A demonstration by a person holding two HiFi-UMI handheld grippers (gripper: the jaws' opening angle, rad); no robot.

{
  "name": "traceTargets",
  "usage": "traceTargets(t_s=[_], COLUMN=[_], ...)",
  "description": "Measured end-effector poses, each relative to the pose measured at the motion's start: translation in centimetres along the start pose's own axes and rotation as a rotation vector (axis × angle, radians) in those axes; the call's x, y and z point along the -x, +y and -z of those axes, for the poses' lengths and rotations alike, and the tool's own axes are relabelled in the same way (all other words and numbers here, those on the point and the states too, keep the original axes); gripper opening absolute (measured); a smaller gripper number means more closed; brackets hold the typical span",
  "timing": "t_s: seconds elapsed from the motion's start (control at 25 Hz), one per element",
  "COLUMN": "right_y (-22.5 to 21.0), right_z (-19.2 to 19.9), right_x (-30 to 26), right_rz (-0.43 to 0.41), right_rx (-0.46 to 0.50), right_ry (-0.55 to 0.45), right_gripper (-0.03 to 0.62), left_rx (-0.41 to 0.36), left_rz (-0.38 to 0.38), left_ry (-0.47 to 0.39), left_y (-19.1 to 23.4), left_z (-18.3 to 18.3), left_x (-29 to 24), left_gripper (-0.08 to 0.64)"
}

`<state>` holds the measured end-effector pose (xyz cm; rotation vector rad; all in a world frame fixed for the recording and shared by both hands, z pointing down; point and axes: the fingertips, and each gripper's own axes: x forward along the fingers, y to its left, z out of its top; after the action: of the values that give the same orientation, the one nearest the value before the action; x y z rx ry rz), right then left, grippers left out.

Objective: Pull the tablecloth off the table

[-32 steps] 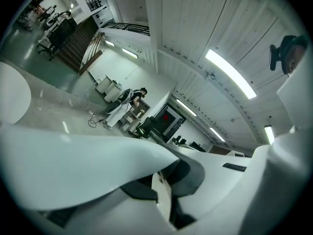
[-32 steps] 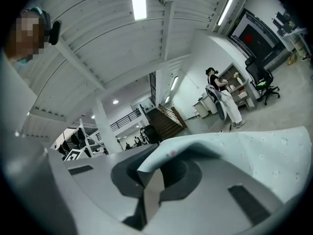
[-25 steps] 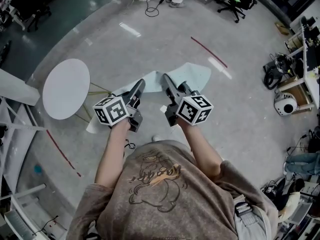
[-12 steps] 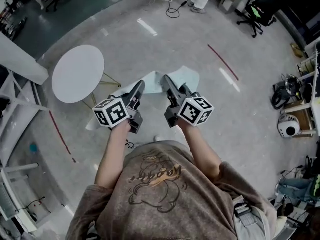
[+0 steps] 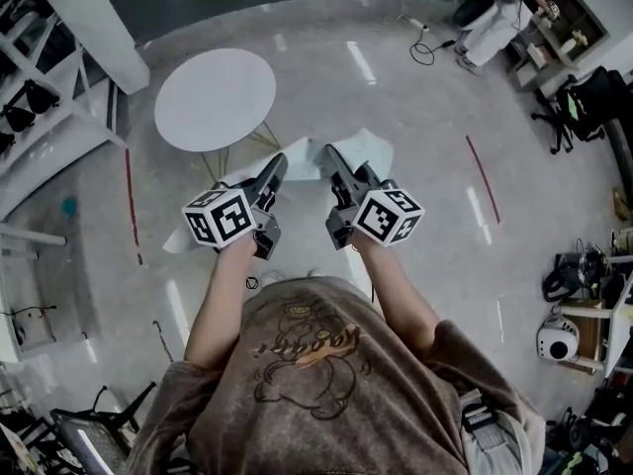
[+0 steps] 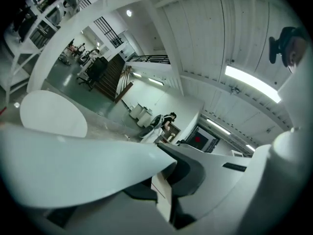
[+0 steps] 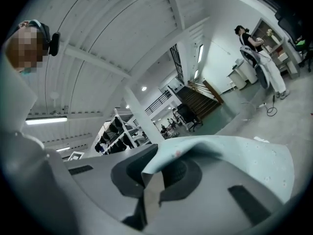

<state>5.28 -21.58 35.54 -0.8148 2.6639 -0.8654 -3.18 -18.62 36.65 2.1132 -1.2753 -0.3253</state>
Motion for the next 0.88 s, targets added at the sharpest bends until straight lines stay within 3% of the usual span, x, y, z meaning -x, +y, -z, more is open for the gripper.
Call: traceTargets(t_s=[0.48,0.88], right_y=[6.9,10.1], right_z=[6.2,10.9], right_x=[-9.3,-11.3], right_rz=[-0.226,-0.31], right_rx=[0.0,0.103], right_ry=[0.192,0.34], right_gripper=[0.014,0.029], left_rx=[0.009,-0.064], left_rz=[-0.225,-0.334], left_ry=[-0.154,-0.148], left_y=[6.9,8.9], left_z=[-4.0,-3.8], left_x=[9.6,14.6], left_gripper=[0.021,0.026])
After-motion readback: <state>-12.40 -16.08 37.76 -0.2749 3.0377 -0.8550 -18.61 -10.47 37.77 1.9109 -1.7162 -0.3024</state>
